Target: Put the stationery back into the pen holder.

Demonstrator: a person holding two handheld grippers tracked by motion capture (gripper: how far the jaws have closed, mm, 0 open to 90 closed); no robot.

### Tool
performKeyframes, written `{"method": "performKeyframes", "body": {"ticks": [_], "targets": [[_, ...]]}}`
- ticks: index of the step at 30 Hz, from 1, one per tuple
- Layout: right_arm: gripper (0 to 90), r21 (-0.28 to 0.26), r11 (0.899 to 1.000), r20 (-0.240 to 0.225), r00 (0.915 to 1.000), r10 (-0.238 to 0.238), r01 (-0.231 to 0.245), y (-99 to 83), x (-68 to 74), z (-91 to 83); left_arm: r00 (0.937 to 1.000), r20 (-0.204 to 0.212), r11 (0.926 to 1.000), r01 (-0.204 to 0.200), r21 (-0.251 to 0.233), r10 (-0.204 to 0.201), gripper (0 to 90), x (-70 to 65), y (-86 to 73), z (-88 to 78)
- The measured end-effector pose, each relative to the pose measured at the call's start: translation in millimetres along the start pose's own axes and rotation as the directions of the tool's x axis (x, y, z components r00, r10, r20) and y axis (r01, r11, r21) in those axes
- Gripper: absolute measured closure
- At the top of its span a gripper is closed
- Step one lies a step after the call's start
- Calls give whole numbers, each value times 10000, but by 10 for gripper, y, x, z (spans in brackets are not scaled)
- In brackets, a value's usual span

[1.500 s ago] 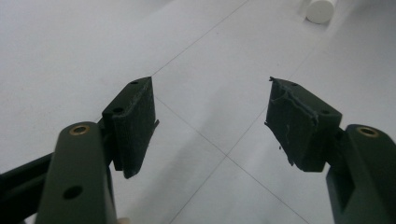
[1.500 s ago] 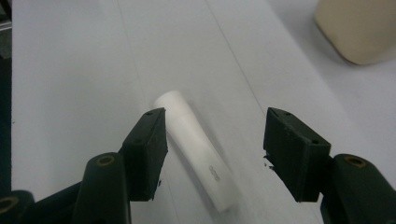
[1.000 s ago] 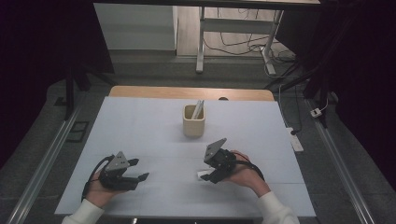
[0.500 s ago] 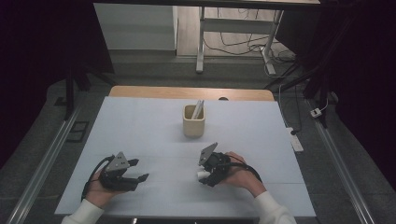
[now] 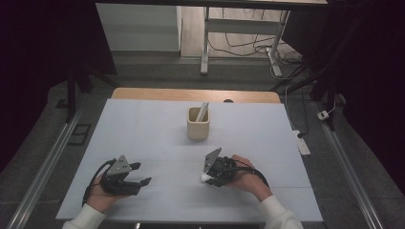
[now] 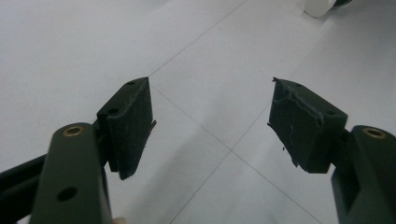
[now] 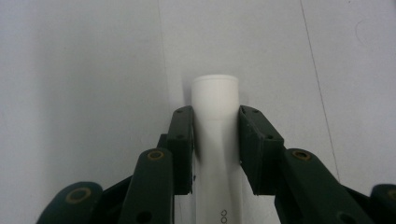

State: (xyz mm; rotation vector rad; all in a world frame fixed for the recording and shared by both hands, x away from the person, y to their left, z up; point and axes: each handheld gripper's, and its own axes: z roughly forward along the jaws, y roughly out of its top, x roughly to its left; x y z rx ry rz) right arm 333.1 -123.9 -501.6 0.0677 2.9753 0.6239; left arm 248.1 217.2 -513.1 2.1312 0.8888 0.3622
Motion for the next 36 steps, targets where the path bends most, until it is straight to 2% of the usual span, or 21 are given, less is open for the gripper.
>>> {"method": "performKeyframes", "body": {"ticks": [3,6,15,22,28,31,36], "targets": [[665,117,9996,221,9994,-270,267,12,15,-5,10000,-4,10000,11,-12,-11,302,1,-5,-5],[665,61,9997,323,9992,-235,233,11,12,-16,10000,-9,10000,-4,0,4,302,10,-12,-11],[667,-792,9967,772,9967,234,-172,-21,-34,-145,10000,-84,10000,35,-58,-36,302,14,-16,-20],[667,-1073,9930,765,9954,585,-501,-52,-53,-226,10000,1,9999,97,-102,-97,302,24,-14,-18],[667,-1591,9839,871,9916,958,-810,-85,-80,-321,9999,-16,9999,110,-115,-110,302,26,-14,-21],[667,-1977,9760,930,9894,1115,-914,-111,-100,-379,9999,37,9998,150,-161,-150,302,27,-8,-23],[667,-2619,9577,1317,9786,1581,-1195,-161,-132,-496,9999,29,9997,168,-152,-168,302,34,-9,-22]]}}
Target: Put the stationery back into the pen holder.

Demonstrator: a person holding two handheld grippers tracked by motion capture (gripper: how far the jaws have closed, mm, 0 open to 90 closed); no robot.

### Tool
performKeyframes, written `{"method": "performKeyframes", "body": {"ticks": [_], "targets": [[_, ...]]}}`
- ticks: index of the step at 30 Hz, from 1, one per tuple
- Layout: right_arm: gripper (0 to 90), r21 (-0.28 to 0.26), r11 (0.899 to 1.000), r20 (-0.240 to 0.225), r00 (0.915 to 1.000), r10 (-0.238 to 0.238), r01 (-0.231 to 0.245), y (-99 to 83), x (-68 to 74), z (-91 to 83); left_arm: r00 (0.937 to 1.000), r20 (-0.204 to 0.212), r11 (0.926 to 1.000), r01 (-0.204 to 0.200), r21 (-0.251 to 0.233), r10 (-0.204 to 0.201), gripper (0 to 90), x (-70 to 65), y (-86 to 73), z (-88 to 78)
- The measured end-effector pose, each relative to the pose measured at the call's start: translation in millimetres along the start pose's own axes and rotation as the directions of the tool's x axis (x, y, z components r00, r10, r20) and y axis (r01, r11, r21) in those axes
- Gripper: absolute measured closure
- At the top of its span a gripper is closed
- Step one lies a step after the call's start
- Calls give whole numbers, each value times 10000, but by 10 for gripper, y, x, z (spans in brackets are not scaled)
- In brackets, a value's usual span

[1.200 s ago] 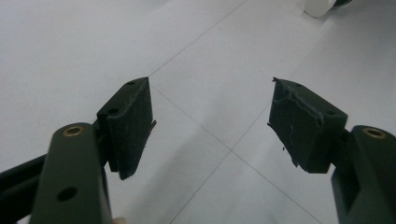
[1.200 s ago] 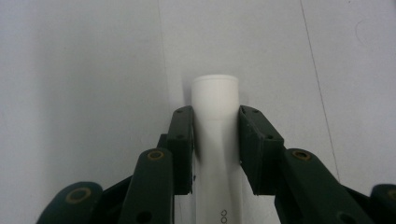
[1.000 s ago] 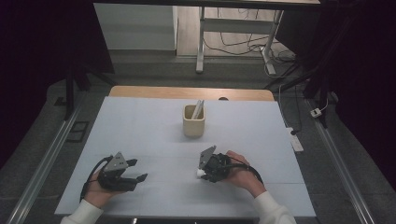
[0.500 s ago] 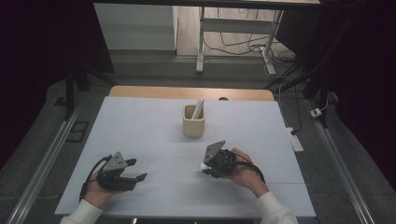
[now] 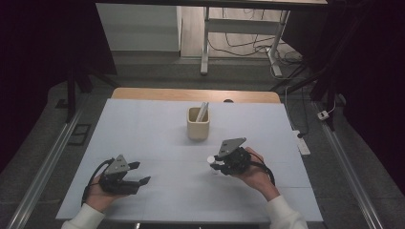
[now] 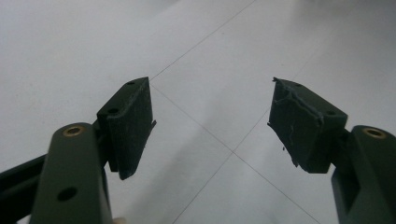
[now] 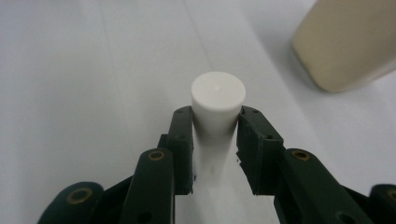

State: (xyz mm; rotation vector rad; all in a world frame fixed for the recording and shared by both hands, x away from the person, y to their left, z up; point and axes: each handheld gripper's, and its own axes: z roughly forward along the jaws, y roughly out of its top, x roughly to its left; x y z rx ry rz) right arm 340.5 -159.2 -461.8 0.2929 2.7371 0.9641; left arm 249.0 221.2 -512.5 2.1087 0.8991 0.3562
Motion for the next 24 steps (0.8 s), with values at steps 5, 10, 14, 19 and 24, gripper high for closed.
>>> {"method": "performKeyframes", "body": {"ticks": [5,10,14,19,24], "targets": [[667,-519,9983,206,9994,288,-277,-17,-29,-53,10000,-8,10000,32,-11,-32,302,8,-5,0],[668,-988,9942,278,9986,450,-420,-24,-43,-68,10000,-18,10000,14,19,-14,302,5,-6,4],[668,-1312,9899,442,9972,605,-542,-21,-42,-97,10000,-8,10000,19,10,-19,302,1,-4,6],[667,-1635,9838,430,9957,818,-738,-37,-68,-119,10000,-13,10000,20,5,-20,302,0,-5,4],[667,-2025,9747,465,9933,1056,-942,-47,-84,-146,10000,-9,10000,-3,39,3,302,2,-8,10]]}}
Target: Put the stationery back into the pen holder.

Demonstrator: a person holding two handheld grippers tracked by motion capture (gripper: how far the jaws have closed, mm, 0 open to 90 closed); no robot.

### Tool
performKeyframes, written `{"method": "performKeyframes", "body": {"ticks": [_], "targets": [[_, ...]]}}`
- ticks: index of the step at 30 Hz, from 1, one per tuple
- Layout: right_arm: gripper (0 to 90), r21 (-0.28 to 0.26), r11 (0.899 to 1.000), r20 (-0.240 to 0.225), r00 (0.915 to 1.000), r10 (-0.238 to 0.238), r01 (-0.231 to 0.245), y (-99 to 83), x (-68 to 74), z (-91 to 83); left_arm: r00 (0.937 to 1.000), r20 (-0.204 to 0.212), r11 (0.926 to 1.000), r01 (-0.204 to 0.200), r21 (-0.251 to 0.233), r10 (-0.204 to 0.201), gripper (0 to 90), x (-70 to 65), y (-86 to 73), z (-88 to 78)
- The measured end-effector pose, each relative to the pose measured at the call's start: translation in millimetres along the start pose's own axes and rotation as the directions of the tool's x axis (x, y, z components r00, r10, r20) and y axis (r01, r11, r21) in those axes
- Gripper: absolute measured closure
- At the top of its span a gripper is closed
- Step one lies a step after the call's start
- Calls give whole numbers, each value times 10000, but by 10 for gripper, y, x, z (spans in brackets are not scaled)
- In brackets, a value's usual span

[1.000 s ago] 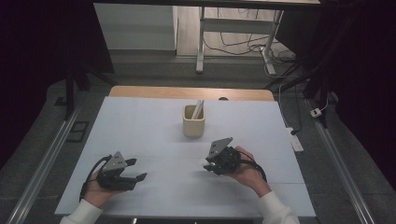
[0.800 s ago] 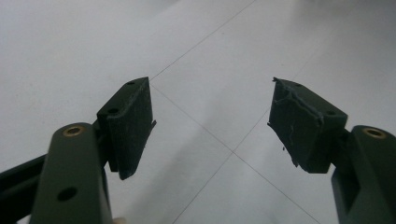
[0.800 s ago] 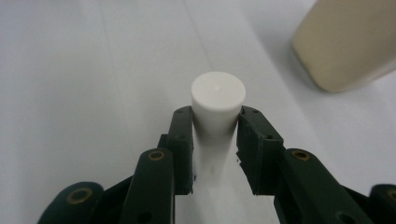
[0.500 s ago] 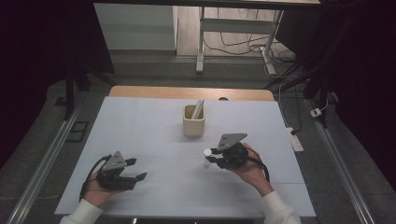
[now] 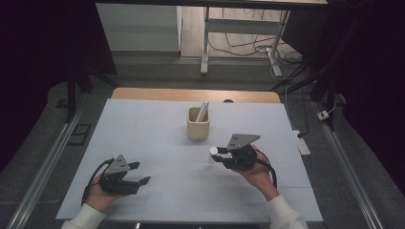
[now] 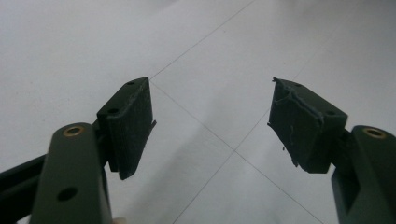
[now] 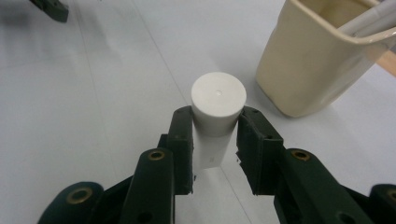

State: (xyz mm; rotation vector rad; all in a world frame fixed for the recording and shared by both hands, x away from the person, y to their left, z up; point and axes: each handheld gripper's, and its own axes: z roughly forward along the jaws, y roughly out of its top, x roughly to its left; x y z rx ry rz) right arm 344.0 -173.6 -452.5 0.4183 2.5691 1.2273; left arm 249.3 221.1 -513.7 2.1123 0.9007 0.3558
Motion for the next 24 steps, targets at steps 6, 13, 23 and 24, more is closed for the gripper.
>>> {"method": "performKeyframes", "body": {"ticks": [6,13,23,24], "targets": [[667,-485,9985,225,9994,262,-251,-3,-25,-45,10000,-1,10000,19,-8,-19,302,4,-1,-2],[667,-936,9944,626,9965,549,-489,2,-59,-98,10000,9,10000,48,-22,-48,302,6,3,-3],[667,-1797,9792,903,9897,1114,-938,22,-131,-191,10000,44,10000,38,1,-38,302,-4,9,10],[667,-1804,9788,928,9890,1154,-973,21,-139,-199,10000,45,10000,41,0,-41,302,-3,9,10]]}}
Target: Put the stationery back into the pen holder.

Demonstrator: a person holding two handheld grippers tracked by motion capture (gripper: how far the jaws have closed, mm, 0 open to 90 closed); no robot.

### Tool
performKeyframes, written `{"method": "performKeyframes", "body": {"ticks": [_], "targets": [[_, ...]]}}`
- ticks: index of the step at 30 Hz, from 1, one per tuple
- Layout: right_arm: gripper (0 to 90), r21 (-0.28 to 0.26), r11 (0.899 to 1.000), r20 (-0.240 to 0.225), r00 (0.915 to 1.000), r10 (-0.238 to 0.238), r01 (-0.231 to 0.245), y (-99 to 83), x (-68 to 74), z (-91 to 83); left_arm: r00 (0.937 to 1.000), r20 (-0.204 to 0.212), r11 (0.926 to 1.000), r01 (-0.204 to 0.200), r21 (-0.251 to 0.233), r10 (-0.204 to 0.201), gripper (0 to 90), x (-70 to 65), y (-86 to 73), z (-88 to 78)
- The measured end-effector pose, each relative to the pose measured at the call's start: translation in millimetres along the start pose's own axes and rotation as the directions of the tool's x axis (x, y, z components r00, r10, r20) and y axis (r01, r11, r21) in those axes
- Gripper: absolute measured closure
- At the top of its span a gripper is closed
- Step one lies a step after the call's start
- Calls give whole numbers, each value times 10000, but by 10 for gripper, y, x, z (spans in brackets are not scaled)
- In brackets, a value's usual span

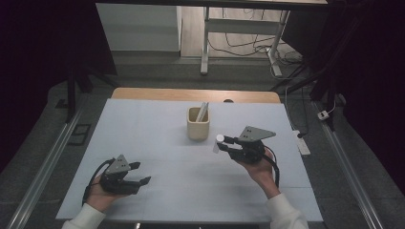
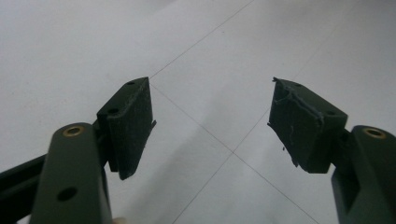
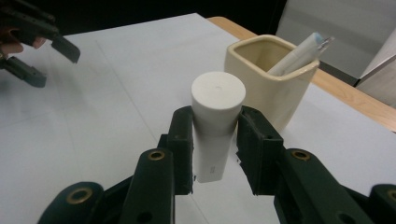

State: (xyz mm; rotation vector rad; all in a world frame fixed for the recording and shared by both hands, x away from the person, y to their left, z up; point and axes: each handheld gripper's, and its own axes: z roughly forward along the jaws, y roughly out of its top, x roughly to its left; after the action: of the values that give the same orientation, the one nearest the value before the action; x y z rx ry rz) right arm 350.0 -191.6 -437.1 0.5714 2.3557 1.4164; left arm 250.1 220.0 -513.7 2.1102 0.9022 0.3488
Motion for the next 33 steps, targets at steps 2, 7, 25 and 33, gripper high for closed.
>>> {"method": "performKeyframes", "body": {"ticks": [2,7,25,33], "targets": [[667,-62,10000,79,10000,-4,4,7,-14,-9,10000,-4,10000,-1,-10,1,302,6,-1,-1],[667,-228,9997,235,9997,28,-23,58,-52,-14,10000,-12,10000,39,-8,-39,302,10,-5,1],[666,-629,9979,567,9982,172,-137,292,-174,84,10000,22,9999,36,-104,-36,302,9,15,-3],[666,-697,9976,678,9977,64,-17,418,-213,115,10000,-15,9999,48,-129,-48,302,14,15,-2]]}}
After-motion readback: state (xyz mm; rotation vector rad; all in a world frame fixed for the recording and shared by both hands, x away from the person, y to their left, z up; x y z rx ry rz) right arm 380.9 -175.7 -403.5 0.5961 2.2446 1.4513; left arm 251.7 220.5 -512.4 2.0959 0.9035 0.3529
